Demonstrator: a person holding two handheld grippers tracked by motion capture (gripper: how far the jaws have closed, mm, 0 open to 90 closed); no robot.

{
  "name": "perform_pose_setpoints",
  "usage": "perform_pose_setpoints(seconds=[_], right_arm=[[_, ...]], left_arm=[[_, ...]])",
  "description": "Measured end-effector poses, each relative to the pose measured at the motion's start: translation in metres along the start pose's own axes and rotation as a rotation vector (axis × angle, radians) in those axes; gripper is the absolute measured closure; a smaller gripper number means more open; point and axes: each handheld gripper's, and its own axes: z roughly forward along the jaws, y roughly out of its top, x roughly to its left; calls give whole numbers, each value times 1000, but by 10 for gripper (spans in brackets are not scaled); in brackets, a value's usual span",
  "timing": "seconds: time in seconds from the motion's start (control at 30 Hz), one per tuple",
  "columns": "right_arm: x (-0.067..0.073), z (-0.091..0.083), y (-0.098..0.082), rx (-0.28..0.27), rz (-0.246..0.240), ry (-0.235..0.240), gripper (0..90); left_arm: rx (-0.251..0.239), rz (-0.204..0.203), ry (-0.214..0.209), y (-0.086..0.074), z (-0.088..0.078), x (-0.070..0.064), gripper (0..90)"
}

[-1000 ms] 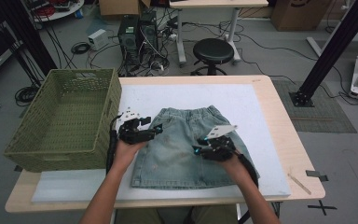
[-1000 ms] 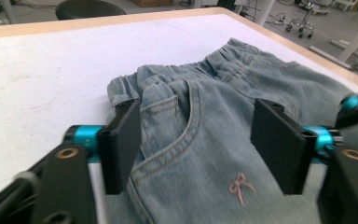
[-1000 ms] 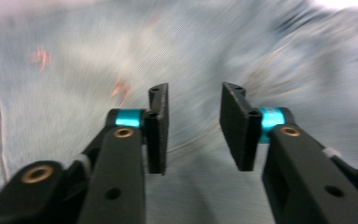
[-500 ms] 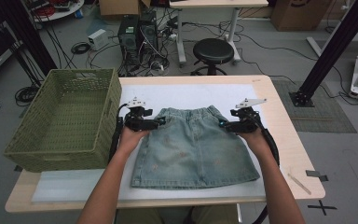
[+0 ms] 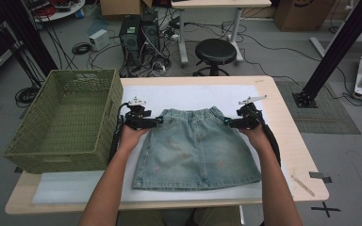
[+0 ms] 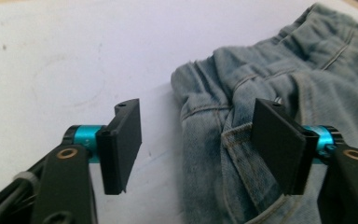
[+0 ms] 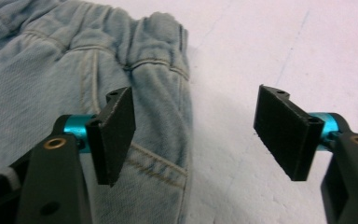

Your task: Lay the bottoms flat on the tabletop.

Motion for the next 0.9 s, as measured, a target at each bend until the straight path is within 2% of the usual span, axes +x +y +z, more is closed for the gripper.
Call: perform_pose_setpoints(seconds=[0.17,0.27,0.33,0.4,0.43,0.47,0.5,0.53,0.57,0.63,0.7,0.8,0.9], right_arm=[[-2,9,0,45,15,-24,478],[0,18,0,86,13,-25,607],[3,26,-2,113,6,4,672],[6,29,-3,106,0,10,693],[7,29,-3,106,7,11,701],[7,29,-3,107,12,15,715],[7,29,-3,106,13,18,758],[9,29,-3,102,11,25,831],[11,29,-3,103,-6,23,855],[16,28,-3,109,-39,-5,873],[19,23,-2,118,-73,-77,878],[12,8,-7,58,-42,-146,881],[10,0,-11,32,-46,-182,882]], left_arm=[[38,-31,9,-4,5,5,375],[74,-35,-6,-8,9,4,464],[74,-41,-5,-9,10,4,517],[78,-50,-9,-9,9,5,543],[81,-53,-18,-10,9,5,573],[85,-64,-48,-10,9,4,671],[83,-62,-37,-11,9,2,733],[77,-61,-34,-11,9,1,757],[73,-65,-34,-11,8,0,779],[55,-62,-18,-11,5,0,808],[21,-56,13,-11,-1,0,822],[-35,-44,25,-10,-9,-1,827],[-59,2,47,-7,-12,-6,829]])
